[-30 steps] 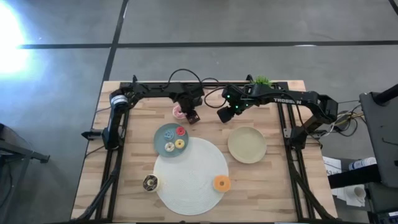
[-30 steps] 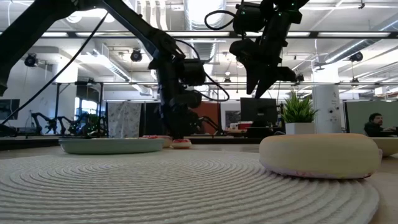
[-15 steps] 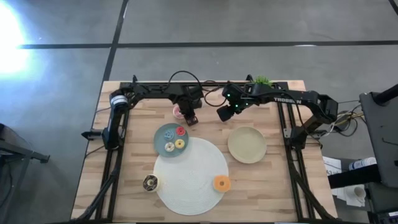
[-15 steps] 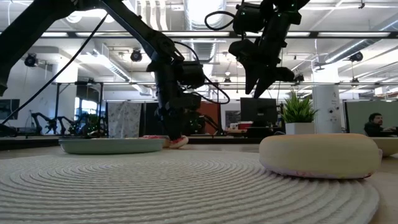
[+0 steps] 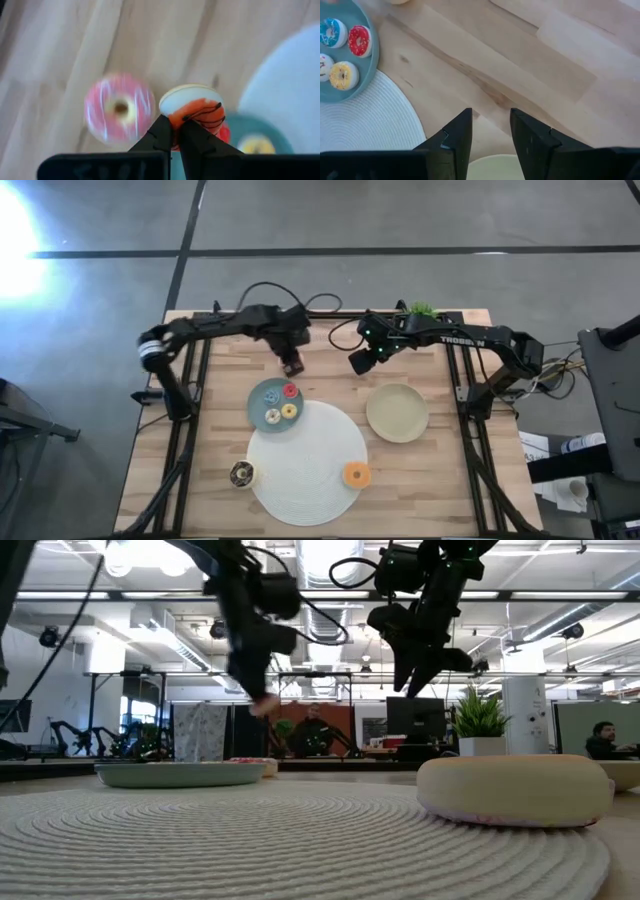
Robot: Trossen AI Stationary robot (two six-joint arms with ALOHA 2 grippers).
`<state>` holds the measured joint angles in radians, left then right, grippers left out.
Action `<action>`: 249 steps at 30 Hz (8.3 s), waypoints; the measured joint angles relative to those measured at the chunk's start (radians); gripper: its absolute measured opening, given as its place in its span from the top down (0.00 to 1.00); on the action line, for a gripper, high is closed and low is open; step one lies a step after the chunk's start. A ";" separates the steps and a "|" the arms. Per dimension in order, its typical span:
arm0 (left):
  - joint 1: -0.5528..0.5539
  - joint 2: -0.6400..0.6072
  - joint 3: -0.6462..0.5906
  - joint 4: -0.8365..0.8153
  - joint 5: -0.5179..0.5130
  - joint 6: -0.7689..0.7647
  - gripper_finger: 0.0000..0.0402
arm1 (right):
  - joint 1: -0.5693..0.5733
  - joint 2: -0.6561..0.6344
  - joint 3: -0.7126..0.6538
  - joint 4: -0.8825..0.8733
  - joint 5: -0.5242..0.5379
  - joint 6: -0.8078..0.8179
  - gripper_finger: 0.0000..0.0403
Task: Pick & Place donuts
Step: Put the small dark orange donut on the blue plate, then put the big pink donut on the brown plate
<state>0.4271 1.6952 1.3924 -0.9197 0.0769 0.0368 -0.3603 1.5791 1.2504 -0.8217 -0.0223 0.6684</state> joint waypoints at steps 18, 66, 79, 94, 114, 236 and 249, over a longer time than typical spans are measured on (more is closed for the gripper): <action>-0.148 -0.327 -0.558 -0.017 0.042 -0.370 1.00 | -0.003 0.000 -0.001 0.099 0.000 -0.020 0.69; -0.143 -0.289 -0.416 0.400 -0.152 0.046 0.67 | -0.003 0.009 0.001 0.102 -0.012 0.006 0.69; 0.037 -0.111 -0.403 0.404 -0.110 0.021 0.67 | -0.003 0.008 -0.001 0.099 -0.012 0.009 0.69; 0.025 0.081 -0.277 0.346 -0.095 0.031 0.67 | -0.003 0.008 -0.004 0.095 -0.012 0.013 0.69; 0.011 0.117 -0.249 0.318 -0.101 0.032 0.98 | -0.008 0.008 -0.009 0.095 -0.008 0.010 0.69; -0.502 -0.095 -0.121 0.457 -0.343 -0.204 0.58 | 0.179 -0.512 -0.464 -0.018 -0.160 0.428 0.96; -0.504 -0.095 -0.137 0.443 -0.346 -0.227 0.58 | 0.179 -0.457 -0.590 0.242 -0.184 0.401 0.96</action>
<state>-0.0769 1.5997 1.2556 -0.4771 -0.2687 -0.1903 -0.1814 1.1223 0.6601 -0.5795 -0.2064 1.0695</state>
